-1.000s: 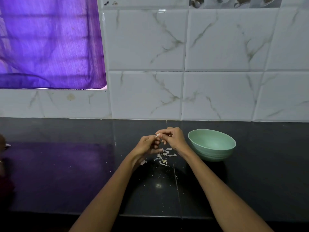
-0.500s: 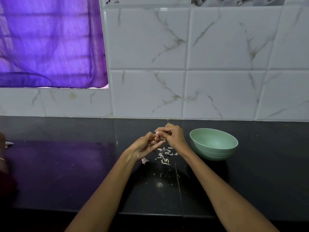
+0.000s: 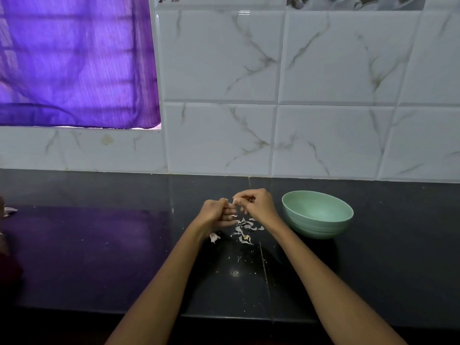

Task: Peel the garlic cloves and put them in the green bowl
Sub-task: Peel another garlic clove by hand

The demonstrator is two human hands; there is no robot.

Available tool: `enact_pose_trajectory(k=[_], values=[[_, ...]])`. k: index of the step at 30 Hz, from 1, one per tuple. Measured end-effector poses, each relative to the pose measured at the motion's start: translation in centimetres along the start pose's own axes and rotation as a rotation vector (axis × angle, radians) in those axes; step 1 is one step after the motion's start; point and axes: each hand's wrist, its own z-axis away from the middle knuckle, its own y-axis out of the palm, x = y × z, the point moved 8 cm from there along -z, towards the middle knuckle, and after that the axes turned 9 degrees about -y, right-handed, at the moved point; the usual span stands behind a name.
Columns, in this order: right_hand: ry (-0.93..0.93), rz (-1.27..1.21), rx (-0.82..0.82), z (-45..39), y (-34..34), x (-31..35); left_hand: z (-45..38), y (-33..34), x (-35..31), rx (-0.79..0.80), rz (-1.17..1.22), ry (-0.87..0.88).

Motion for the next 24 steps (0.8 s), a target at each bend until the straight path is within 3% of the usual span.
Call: enact_pose_trajectory(k=[3,5,8,11,15,16,19,20,21,23,24], values=[[-0.007,0.044,0.01,0.0,-0.2,0.6,-0.6,-3.6,-1.4,-0.333,-0.097,0.214],[-0.072,0.135,0.078,0.2,0.6,1.4,-0.7,-5.3,-1.4,-0.445,-0.053,0.245],[-0.145,0.281,0.229,1.2,3.0,1.8,-0.8,-5.9,-1.0,-0.479,-0.086,0.233],[-0.14,0.35,0.245,1.5,3.6,1.4,-0.8,-5.7,-1.0,-0.481,-0.093,0.238],[-0.166,0.47,0.451,1.8,4.3,2.8,-0.7,-5.6,-1.1,-0.492,-0.086,0.256],[-0.189,0.457,0.431,0.6,3.3,4.4,-0.7,-5.5,-1.1,-0.489,-0.087,0.261],[-0.268,0.346,0.118,-3.9,-2.5,9.8,-0.8,-5.7,-1.2,-0.507,-0.055,0.269],[-0.29,0.348,0.083,-4.2,-3.1,10.4,-0.7,-5.8,-1.3,-0.518,-0.044,0.278],[-0.289,0.422,0.155,-3.3,-2.0,10.0,-0.4,-5.8,-1.4,-0.531,-0.042,0.286],[-0.234,0.614,0.533,1.2,3.6,6.9,-0.3,-6.1,-1.5,-0.551,-0.051,0.287],[-0.208,0.628,0.636,2.9,5.2,5.7,-0.1,-6.0,-1.4,-0.546,-0.062,0.287]])
